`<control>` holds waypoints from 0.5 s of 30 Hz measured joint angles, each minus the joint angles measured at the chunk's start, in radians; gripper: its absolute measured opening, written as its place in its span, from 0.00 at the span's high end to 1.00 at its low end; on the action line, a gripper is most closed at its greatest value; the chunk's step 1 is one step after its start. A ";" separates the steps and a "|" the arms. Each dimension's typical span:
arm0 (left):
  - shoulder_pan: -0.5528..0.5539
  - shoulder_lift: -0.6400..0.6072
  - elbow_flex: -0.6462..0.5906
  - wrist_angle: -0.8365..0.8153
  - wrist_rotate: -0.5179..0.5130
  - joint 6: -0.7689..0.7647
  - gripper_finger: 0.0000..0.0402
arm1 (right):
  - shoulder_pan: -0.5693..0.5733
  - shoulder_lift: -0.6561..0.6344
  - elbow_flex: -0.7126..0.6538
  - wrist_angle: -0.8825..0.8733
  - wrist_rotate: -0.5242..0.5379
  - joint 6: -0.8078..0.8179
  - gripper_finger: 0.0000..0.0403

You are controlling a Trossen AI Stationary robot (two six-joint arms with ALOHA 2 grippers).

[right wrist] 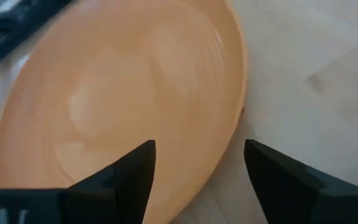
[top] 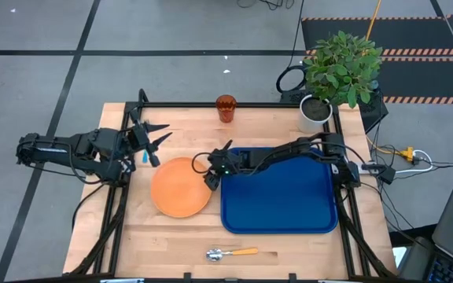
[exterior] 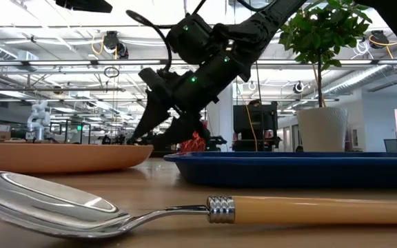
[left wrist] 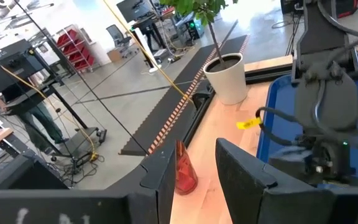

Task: Pick and place plate/cup/fork/spoon on tray
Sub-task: Put the orange plate on the middle of the blue serving tray

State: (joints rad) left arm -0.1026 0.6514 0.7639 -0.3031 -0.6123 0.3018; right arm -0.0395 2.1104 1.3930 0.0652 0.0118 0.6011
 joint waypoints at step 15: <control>0.000 0.000 0.000 0.000 -0.001 0.004 0.71 | 0.002 0.021 0.000 0.024 -0.018 -0.042 0.67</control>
State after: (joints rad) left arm -0.1024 0.6514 0.7639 -0.3031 -0.6132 0.3053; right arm -0.0380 2.1315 1.3930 0.0893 -0.0065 0.5586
